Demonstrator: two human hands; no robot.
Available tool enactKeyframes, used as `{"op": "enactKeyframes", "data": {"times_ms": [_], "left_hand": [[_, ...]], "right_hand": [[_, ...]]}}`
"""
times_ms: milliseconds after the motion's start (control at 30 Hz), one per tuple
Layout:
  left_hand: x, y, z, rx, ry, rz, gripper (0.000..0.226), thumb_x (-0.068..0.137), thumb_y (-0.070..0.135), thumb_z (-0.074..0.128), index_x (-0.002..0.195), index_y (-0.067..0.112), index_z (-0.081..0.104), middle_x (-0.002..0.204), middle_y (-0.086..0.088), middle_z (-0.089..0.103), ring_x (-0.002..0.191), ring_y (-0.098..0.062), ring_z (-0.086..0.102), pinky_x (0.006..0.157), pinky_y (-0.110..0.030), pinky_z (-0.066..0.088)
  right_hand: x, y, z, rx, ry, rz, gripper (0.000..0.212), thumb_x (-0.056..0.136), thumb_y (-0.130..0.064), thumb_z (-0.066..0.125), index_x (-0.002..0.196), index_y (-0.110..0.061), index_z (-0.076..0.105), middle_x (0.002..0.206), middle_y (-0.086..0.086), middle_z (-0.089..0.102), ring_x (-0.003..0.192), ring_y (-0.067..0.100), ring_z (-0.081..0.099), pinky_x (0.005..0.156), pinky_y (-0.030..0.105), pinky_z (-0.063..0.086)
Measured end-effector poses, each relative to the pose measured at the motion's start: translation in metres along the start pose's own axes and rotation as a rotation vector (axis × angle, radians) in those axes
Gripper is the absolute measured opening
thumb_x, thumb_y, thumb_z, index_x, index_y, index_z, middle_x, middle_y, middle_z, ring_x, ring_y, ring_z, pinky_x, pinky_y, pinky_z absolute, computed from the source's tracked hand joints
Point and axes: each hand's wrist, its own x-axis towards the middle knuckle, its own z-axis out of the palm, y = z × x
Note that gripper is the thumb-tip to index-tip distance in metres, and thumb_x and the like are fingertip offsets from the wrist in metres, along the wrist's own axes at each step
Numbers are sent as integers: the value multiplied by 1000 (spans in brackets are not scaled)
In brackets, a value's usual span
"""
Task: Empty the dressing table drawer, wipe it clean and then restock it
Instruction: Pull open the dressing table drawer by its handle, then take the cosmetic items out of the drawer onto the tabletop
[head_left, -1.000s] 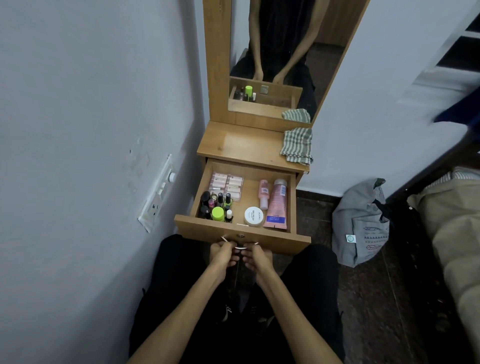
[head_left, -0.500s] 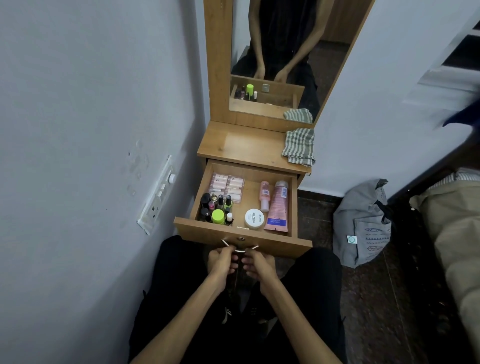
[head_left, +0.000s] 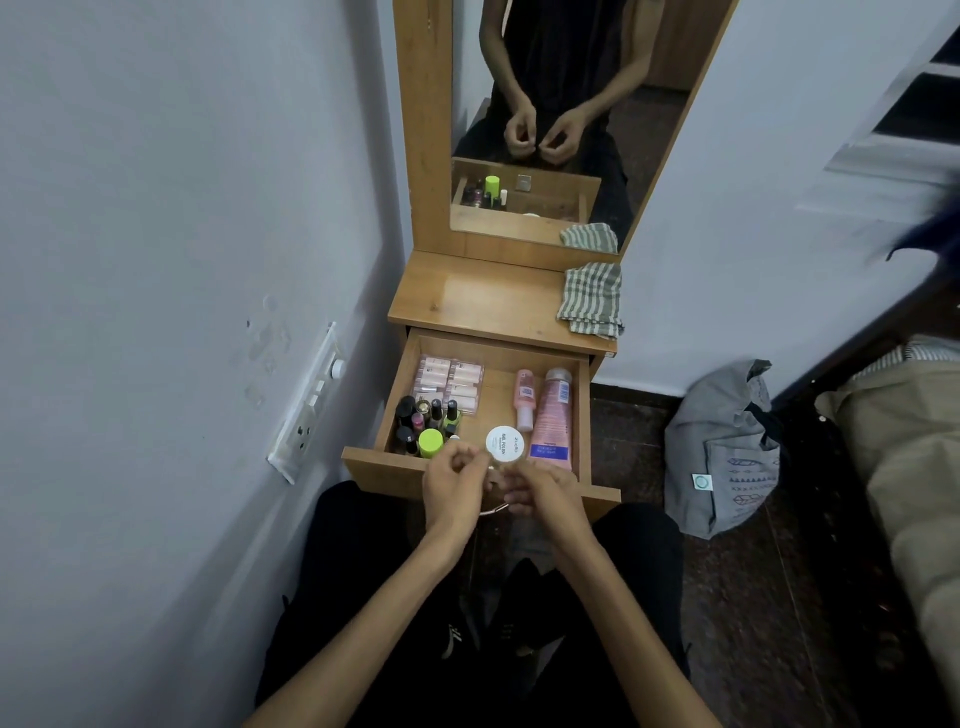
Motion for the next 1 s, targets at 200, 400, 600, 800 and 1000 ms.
{"op": "enactKeyframes", "data": {"times_ms": [200,400,600,800,1000], "left_hand": [[34,33,28,150,-143,57,9,88,16,67,82,9,67,84,-14,72,73,-26,66,72,-41,55],[69,36,55,299,-188,50,10,89,27,65,80,25,67,78,3,72,74,-19,69,78,-45,59],[95,29,76,513,-165,0,12,87,34,64,76,28,66,81,7,70,84,-17,67,79,-38,56],[110,14,96,688,-149,-45,30,95,42,57,91,15,68,86,-9,70,81,-26,65,55,-29,37],[118,-4,106,784,-93,-40,42,94,49,56,104,9,66,106,-12,68,93,-27,59,69,-32,38]], "right_hand": [[25,-31,-17,3,59,-68,15,94,-15,66,93,-7,79,78,6,76,60,8,67,56,20,54],[60,-43,-33,-107,129,-132,12,92,-21,68,88,-14,78,78,3,77,65,10,72,57,19,55],[100,-49,-45,-591,253,-246,14,93,-23,67,104,-25,76,99,-6,74,81,6,69,65,19,54],[124,-63,-47,-1177,398,-354,16,87,-30,72,96,-17,69,96,3,70,73,12,60,64,25,47],[146,-55,-39,-1506,453,-364,35,89,-43,61,103,-13,72,119,11,54,104,25,55,89,37,48]]}}
